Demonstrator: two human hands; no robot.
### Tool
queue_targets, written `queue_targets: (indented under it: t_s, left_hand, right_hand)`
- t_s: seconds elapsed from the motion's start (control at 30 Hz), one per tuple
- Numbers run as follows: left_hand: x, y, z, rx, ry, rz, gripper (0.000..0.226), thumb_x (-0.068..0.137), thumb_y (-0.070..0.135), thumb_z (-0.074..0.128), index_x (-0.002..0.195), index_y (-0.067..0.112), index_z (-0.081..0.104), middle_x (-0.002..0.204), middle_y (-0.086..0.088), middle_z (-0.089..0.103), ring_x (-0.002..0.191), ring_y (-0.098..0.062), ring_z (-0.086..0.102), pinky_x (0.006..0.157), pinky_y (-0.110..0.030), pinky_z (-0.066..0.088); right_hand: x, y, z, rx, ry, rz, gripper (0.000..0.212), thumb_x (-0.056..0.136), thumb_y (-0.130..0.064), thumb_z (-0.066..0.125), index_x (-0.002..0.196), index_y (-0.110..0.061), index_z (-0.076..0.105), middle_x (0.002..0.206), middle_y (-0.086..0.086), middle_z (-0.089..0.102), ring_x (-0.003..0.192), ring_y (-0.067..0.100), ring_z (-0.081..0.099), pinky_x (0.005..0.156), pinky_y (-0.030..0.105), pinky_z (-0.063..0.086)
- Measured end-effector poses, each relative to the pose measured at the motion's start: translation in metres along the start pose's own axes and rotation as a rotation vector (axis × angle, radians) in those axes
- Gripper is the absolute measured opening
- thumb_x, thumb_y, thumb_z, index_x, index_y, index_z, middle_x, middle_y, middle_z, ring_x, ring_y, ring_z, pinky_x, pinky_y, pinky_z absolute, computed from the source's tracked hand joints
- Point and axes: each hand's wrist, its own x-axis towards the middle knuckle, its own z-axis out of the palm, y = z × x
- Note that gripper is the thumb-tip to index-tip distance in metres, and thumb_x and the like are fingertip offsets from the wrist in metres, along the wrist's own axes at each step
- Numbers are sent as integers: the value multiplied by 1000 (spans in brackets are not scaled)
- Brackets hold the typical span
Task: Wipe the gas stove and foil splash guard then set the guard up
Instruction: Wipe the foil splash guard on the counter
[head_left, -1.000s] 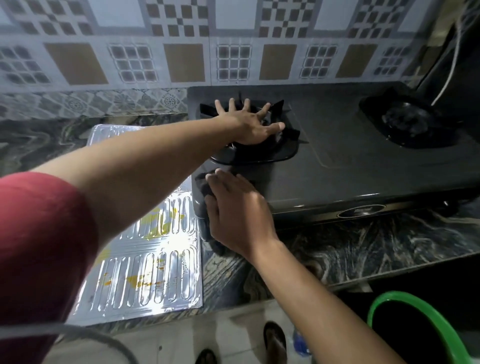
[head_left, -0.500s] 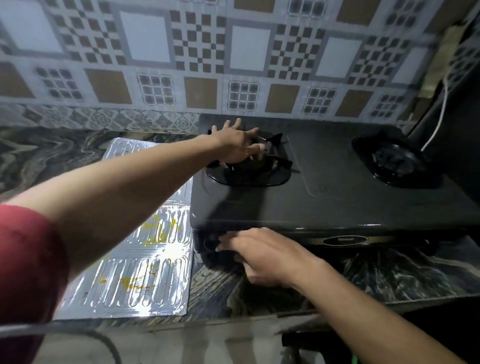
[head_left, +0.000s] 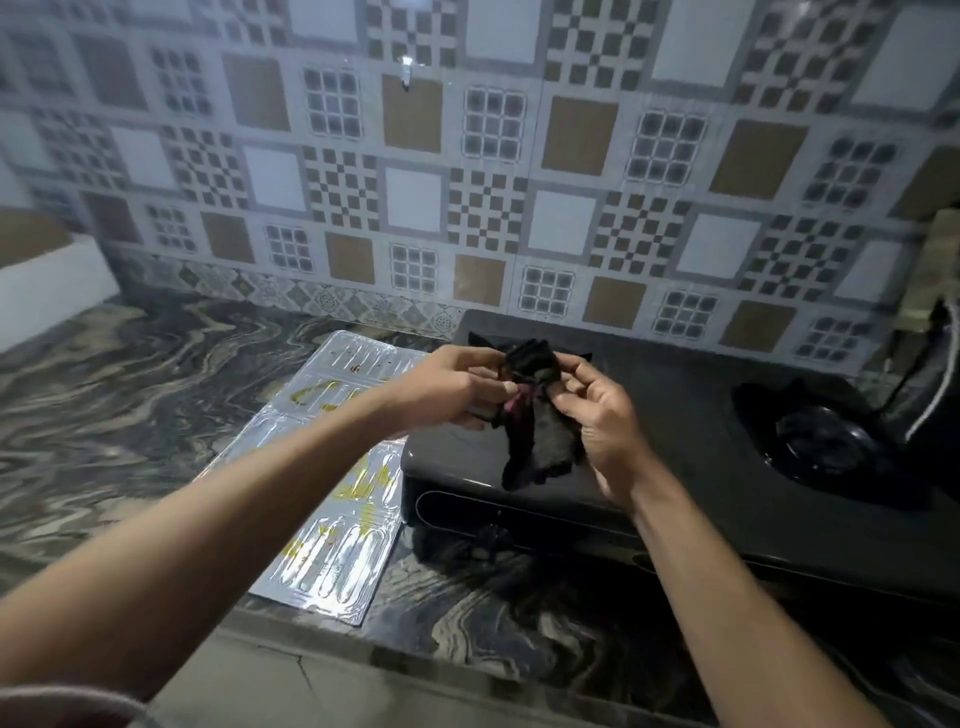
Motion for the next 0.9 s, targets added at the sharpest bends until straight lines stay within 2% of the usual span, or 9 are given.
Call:
queue_targets:
  t_s: [0.13, 0.3, 0.43, 0.53, 0.6, 0.7, 0.77, 0.83, 0.9]
  left_hand:
    - [-18, 16, 1, 70, 238, 68, 13, 89, 8, 69, 98, -2, 68, 72, -1, 65, 60, -9, 58, 54, -18, 46]
    - [-39, 34, -4, 87, 383, 71, 9, 89, 10, 70, 81, 9, 65, 73, -3, 66, 60, -10, 66, 56, -23, 53]
    - [-53, 45, -14, 96, 458, 50, 16, 92, 9, 66, 77, 12, 60, 71, -1, 64, 58, -7, 66, 54, -22, 53]
    - [-61, 43, -22, 173, 526, 10, 9, 89, 15, 66, 88, 12, 58, 82, -2, 65, 74, -15, 65, 65, -29, 53]
    - [-65, 38, -22, 407, 629, 44, 31, 83, 26, 68, 109, 19, 54, 99, 0, 66, 91, -17, 64, 81, -34, 53]
    - [-72, 30, -7, 701, 837, 348, 33, 83, 27, 69, 112, 21, 55, 100, 2, 64, 89, -13, 63, 77, -37, 55]
    - [-76, 27, 5, 701, 746, 452, 22, 85, 29, 69, 105, 20, 65, 93, 5, 68, 84, -11, 65, 73, -37, 57]
    - [-80, 25, 11, 713, 605, 388, 42, 78, 50, 74, 112, 25, 69, 100, 7, 69, 90, -10, 66, 77, -33, 59]
    - [-81, 23, 5, 734, 571, 327, 61, 68, 50, 84, 122, 26, 68, 107, 6, 70, 94, -11, 68, 80, -32, 59]
  right_hand:
    - [2, -5, 5, 68, -14, 66, 31, 97, 2, 45, 116, -13, 65, 106, 12, 70, 95, 22, 66, 80, 33, 56]
    - [3, -8, 17, 176, -197, 116, 27, 100, -29, 51, 119, -13, 64, 117, 17, 69, 104, 28, 66, 96, 47, 50]
    - [5, -9, 30, 18, -173, 52, 27, 92, -5, 64, 119, -8, 63, 112, 21, 71, 96, 28, 68, 95, 49, 52]
    - [9, -15, 36, 34, -109, 69, 24, 88, -3, 68, 112, -5, 66, 108, 16, 74, 92, 26, 69, 86, 45, 54]
    - [15, -19, 39, -54, -58, 37, 21, 85, -7, 74, 105, -6, 68, 102, 15, 75, 87, 24, 70, 79, 40, 56]
    - [25, -24, 47, -191, -15, 1, 23, 81, -17, 79, 101, -17, 68, 102, 7, 74, 93, 21, 71, 84, 39, 59]
    - [32, -29, 51, -182, -38, 42, 22, 82, -22, 78, 101, -19, 68, 104, 10, 73, 94, 27, 71, 84, 50, 59]
    - [35, -36, 54, -117, -83, 98, 22, 86, -25, 74, 104, -15, 68, 106, 18, 72, 90, 31, 72, 80, 54, 59]
    - [36, -44, 54, -32, -161, 129, 29, 89, -29, 70, 111, -11, 64, 110, 22, 70, 92, 32, 71, 83, 54, 58]
